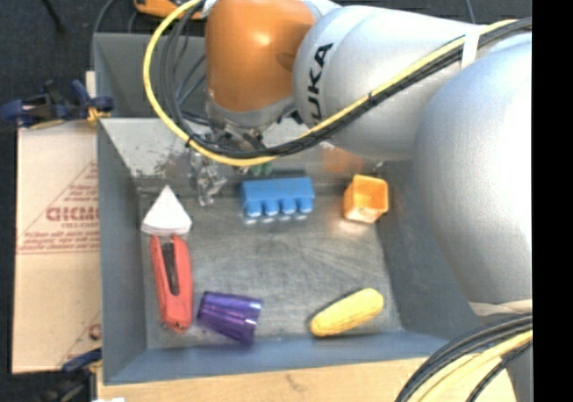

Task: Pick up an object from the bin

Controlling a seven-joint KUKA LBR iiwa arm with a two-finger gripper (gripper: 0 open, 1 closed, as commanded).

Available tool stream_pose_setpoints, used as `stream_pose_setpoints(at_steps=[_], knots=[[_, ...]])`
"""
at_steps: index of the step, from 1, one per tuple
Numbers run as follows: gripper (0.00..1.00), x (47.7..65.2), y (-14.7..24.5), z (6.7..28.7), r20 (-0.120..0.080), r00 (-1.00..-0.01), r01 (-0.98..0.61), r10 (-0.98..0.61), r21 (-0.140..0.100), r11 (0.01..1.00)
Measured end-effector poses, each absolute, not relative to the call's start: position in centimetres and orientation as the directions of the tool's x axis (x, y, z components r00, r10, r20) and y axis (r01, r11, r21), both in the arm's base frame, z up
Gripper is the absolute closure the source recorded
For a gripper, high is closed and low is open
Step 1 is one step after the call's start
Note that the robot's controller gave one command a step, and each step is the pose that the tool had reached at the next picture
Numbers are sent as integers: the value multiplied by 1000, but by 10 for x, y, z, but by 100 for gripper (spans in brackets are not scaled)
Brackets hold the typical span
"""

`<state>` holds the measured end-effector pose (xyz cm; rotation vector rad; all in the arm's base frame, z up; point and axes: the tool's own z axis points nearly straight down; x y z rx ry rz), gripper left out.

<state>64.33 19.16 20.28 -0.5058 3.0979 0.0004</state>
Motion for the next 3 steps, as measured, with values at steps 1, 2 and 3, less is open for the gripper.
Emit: stream_pose_setpoints(at_steps=[1, 2, 3], knots=[[0, 633, 212, 108, -1, -959, -282, -282, 2, 959], [100, 635, 212, 111, -8, -960, -280, -280, 3, 960], [100, 635, 212, 111, -8, -960, -279, -279, 3, 960]])
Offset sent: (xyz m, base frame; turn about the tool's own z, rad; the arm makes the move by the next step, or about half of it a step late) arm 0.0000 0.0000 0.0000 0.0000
